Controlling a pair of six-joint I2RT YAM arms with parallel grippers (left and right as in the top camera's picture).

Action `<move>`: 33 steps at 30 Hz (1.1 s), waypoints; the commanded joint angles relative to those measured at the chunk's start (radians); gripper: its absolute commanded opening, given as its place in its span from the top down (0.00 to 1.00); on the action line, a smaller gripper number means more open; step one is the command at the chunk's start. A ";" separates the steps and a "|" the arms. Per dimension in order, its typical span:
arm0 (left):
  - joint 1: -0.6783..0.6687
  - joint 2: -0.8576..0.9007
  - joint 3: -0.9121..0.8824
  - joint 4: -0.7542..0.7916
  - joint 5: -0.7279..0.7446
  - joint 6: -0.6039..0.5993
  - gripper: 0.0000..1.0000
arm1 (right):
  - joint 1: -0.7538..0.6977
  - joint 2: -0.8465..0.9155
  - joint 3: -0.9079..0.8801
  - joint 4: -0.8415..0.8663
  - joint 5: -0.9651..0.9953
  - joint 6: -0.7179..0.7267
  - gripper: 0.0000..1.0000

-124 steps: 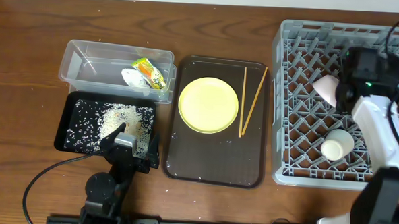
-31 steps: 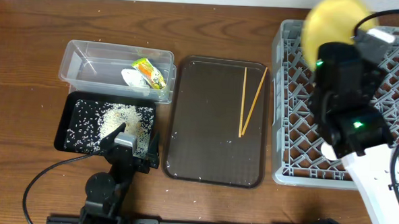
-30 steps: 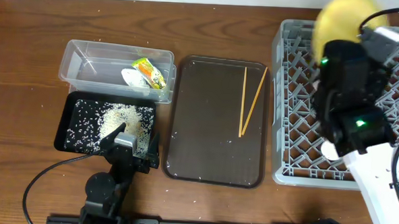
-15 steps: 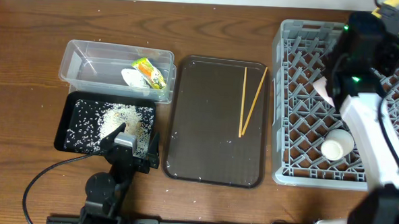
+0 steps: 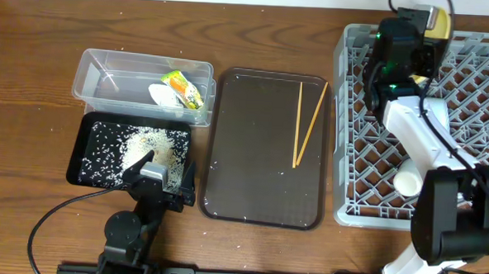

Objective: Sort waste into correct bins and load items into the dishwasher rack
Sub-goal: 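Lift the yellow plate and stand it upright in the dish rack, then grasp one wooden chopstick on the brown tray with the right gripper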

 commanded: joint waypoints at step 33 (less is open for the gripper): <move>0.005 0.002 -0.028 -0.013 0.010 0.013 0.06 | 0.349 0.050 0.005 -0.840 -1.111 0.845 0.55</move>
